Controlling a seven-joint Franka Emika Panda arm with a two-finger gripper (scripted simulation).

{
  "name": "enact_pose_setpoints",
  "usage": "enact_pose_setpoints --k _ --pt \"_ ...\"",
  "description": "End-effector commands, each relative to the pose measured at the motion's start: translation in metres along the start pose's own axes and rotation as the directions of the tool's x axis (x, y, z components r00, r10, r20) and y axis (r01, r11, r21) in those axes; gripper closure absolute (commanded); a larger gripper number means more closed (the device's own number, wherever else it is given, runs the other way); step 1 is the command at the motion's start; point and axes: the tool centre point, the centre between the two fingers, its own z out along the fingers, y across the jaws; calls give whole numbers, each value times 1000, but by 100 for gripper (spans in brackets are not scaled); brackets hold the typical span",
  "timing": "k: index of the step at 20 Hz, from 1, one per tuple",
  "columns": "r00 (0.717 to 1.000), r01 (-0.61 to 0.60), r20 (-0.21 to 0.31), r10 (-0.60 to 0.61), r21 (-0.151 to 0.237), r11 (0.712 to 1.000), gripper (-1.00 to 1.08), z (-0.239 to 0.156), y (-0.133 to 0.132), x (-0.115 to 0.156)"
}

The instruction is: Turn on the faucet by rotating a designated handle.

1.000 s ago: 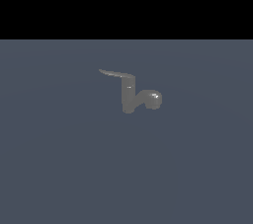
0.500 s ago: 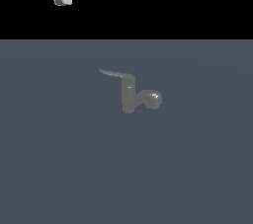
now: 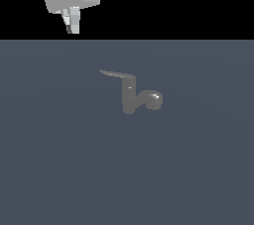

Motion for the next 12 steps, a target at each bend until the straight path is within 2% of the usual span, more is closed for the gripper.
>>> enact_pose_setpoints --k 1,7,12 --pt "999 -50 0 50 0 999 108 11 -11 9" --pt "986 -166 0 166 -2 986 108 39 -34 32" --pt "963 -268 -1 268 -5 963 108 64 -53 56"
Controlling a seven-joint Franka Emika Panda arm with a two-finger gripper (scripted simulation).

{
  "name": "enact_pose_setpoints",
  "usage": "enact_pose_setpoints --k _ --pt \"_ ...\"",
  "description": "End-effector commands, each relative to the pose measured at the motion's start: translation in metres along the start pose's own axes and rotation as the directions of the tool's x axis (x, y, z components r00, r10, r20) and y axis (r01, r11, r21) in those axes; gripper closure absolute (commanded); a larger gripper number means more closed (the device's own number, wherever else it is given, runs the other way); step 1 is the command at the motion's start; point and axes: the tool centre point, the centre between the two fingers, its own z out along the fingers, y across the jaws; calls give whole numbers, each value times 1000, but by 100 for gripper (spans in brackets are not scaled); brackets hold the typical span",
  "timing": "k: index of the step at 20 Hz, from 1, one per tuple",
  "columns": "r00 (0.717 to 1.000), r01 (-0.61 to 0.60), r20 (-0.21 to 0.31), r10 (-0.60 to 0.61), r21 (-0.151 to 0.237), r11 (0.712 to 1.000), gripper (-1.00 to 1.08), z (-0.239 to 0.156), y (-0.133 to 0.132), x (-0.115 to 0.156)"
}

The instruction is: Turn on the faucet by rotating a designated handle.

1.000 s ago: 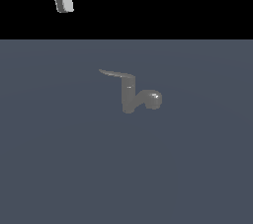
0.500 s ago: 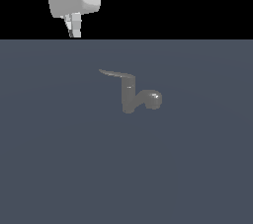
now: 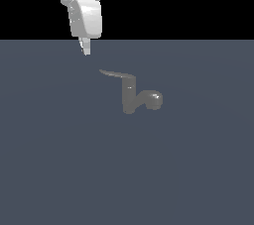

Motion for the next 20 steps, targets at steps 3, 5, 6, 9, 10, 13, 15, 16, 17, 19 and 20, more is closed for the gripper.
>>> enact_pose_setpoints --k 3,5,6,9,10,13,15,16,17,19,20 --pt "995 -102 -2 102 -3 995 108 24 -21 20" --pt "989 -145 -3 145 -4 989 108 34 -30 29" --pt "986 -166 -3 166 -5 986 108 39 -34 34" --pt "975 -224 -5 224 -6 975 108 52 -44 47" --pt "970 -242 -5 242 -7 970 108 56 -47 51" --pt "958 -288 -5 288 -8 958 108 67 -55 63" --pt "950 -313 -5 313 -8 950 108 73 -59 70" --pt "946 -324 -5 324 -8 946 108 75 -61 73" --pt "943 -334 -5 334 -9 943 108 77 -62 75" --pt "937 -350 -5 350 -9 937 108 81 -65 80" --pt "935 -356 -5 356 -9 935 108 82 -66 81"
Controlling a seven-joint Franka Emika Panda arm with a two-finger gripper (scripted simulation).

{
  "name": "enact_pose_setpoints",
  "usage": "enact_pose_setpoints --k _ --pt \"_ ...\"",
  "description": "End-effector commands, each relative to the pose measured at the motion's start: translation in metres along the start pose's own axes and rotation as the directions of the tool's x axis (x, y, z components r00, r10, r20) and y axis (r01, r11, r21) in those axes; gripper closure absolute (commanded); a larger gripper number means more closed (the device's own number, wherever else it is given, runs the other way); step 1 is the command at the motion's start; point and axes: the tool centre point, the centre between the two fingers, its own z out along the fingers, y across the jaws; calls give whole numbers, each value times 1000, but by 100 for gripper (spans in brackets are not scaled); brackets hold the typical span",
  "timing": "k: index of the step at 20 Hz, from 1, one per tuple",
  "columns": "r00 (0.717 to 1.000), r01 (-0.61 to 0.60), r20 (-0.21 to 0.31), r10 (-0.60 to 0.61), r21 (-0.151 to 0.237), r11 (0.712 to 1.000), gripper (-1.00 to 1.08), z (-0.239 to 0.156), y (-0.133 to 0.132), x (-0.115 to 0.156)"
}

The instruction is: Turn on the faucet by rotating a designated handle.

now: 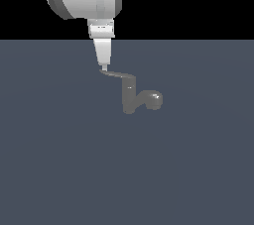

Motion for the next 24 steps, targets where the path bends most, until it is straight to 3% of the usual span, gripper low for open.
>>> enact_pose_setpoints --k 1,11,24 --pt "1000 -18 0 18 1 1000 108 3 -4 3" --pt "1000 -23 2 23 1 1000 108 4 -6 4" --pt "1000 -23 2 23 1 1000 108 4 29 -3"
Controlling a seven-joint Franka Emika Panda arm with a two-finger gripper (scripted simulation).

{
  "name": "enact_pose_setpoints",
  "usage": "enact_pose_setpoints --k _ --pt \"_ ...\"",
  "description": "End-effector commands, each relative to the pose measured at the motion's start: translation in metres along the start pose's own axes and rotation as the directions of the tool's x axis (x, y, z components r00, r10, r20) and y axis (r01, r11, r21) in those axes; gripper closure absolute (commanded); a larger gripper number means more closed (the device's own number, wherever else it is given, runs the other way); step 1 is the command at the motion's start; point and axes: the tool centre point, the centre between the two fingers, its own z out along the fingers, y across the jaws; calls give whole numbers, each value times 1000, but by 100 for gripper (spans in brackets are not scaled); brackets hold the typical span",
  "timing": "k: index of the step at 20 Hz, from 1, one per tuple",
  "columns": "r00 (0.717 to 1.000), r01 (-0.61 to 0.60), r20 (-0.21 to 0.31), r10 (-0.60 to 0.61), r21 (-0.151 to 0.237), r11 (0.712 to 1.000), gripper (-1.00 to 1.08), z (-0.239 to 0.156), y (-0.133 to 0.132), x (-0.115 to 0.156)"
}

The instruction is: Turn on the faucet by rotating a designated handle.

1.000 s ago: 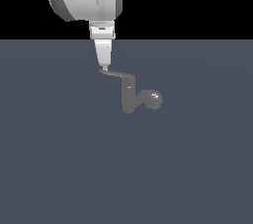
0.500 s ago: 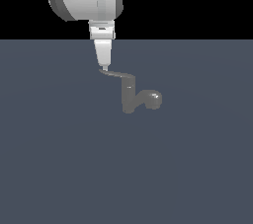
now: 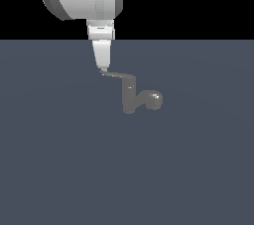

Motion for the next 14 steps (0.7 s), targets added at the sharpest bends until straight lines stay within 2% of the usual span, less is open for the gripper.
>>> enact_pose_setpoints --k 1,14 --pt "1000 0 -1 0 -4 1000 108 0 9 -1" --pt "1000 0 -1 0 -4 1000 108 0 46 -8"
